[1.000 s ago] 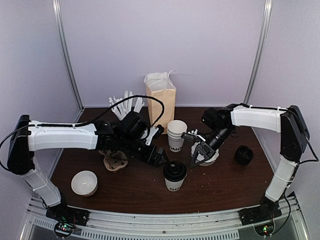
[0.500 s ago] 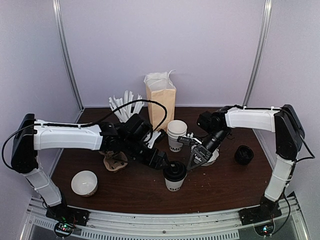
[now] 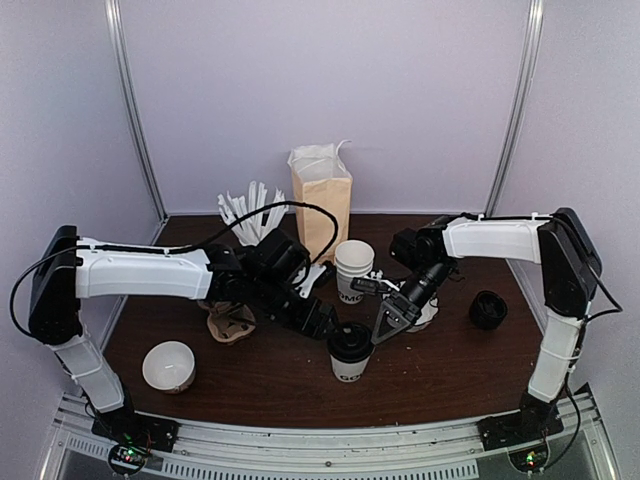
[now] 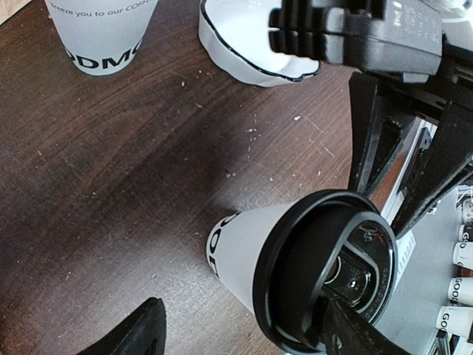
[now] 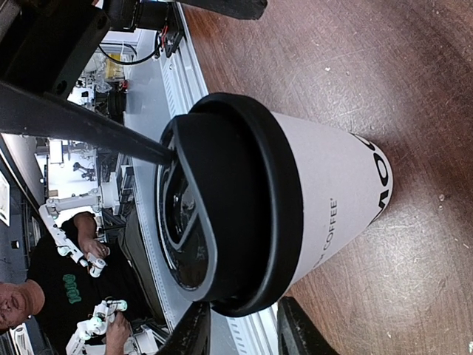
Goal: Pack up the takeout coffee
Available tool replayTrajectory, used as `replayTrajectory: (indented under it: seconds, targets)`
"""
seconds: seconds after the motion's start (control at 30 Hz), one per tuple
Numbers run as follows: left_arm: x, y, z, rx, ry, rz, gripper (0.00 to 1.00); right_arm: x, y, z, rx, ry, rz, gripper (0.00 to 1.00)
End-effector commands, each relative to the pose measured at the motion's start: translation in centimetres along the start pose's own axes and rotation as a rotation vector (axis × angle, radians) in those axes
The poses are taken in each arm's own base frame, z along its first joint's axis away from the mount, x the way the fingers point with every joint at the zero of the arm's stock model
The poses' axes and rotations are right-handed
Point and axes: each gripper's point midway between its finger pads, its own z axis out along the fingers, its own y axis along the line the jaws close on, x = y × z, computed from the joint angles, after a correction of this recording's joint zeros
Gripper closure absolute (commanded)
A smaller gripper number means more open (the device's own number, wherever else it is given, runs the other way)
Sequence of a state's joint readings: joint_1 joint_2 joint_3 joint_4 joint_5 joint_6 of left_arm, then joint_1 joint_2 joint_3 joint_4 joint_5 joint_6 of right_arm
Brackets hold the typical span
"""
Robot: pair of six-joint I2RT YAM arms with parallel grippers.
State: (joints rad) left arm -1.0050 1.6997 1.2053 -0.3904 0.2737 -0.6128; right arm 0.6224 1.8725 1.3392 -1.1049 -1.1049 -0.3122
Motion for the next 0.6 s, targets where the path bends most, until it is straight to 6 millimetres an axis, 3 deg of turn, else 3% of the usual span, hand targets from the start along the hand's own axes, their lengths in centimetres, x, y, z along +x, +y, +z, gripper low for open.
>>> replayTrajectory:
  seconds: [0.0, 0.2, 0.57]
  targets:
    - [-0.5, -0.4, 0.5, 0.014, 0.001, 0.006, 0.24, -0.8, 0.5, 0.0, -0.025, -0.013, 0.004, 0.67]
    - [0.0, -0.1, 1.2, 0.013, 0.025, 0.001, 0.26, -0.7, -0.9, 0.2, 0.021, -0.011, 0.035, 0.74]
    - [1.7, 1.6, 2.8, -0.04, 0.091, -0.019, 0.3, 0.8, -5.9, 0.6, 0.168, 0.038, 0.148, 0.79]
